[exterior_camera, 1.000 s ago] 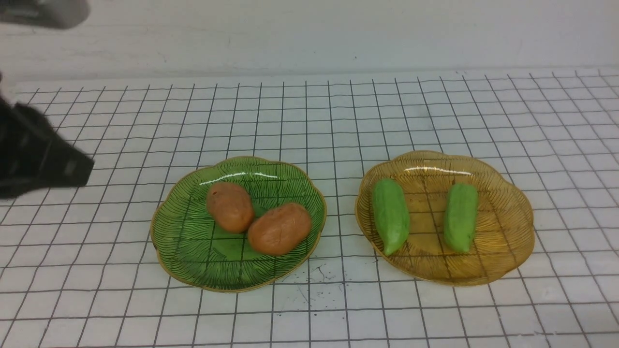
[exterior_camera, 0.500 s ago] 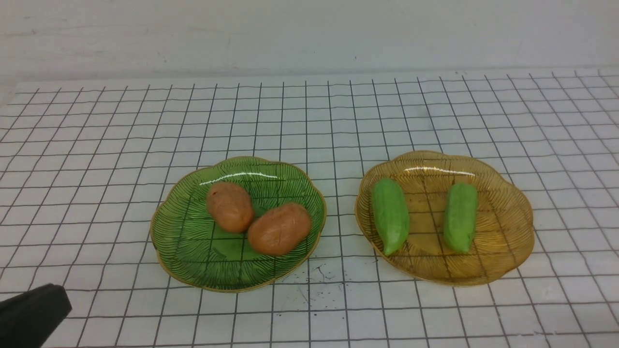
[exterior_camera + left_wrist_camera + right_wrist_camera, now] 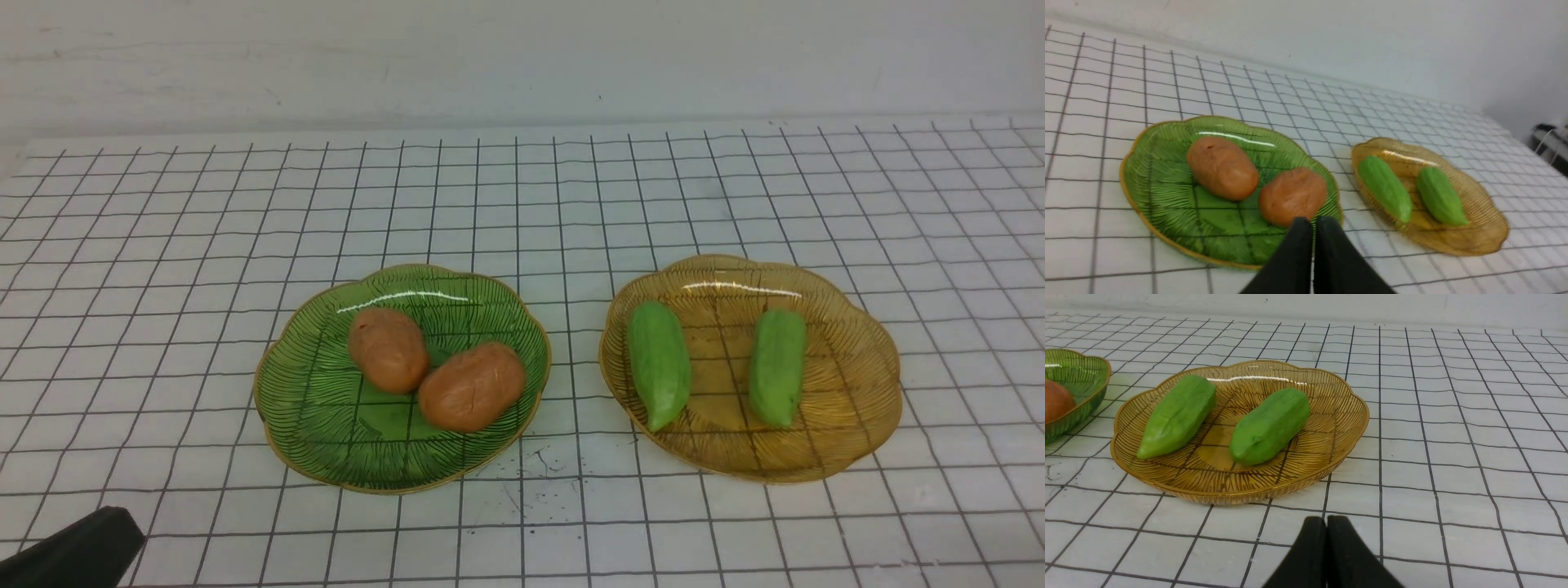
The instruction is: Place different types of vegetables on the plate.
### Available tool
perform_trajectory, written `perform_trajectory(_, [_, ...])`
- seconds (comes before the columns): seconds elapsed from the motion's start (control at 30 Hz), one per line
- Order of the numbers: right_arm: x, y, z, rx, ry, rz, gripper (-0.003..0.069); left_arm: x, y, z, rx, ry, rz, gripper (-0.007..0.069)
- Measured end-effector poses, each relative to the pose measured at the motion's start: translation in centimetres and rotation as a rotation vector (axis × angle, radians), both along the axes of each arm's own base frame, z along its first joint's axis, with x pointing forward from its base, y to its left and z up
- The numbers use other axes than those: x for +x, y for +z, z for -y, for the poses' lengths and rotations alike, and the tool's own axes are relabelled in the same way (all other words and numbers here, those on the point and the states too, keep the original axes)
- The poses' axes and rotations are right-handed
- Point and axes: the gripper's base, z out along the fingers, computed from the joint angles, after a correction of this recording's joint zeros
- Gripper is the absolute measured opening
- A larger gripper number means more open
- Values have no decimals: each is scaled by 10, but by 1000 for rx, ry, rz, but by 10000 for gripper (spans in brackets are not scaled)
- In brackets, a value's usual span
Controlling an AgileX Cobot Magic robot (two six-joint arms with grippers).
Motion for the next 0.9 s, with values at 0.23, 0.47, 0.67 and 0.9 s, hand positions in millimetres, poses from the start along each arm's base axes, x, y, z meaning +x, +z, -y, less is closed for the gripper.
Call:
perform_trajectory(0.23, [0,0,0,0,0,0,-15,8,-40,-13,170,141,47,-7])
perform_trajectory(0.47, [0,0,0,0,0,0,-15,6,-73,-24,277,268,-10,-7])
perform_trajectory(0.67, [0,0,0,0,0,1,-15,4,-82,-26,333,269,-81,-7])
perform_trajectory(0.9, [0,0,0,0,0,1,-15,3,-83,-26,342,269,-86,-7])
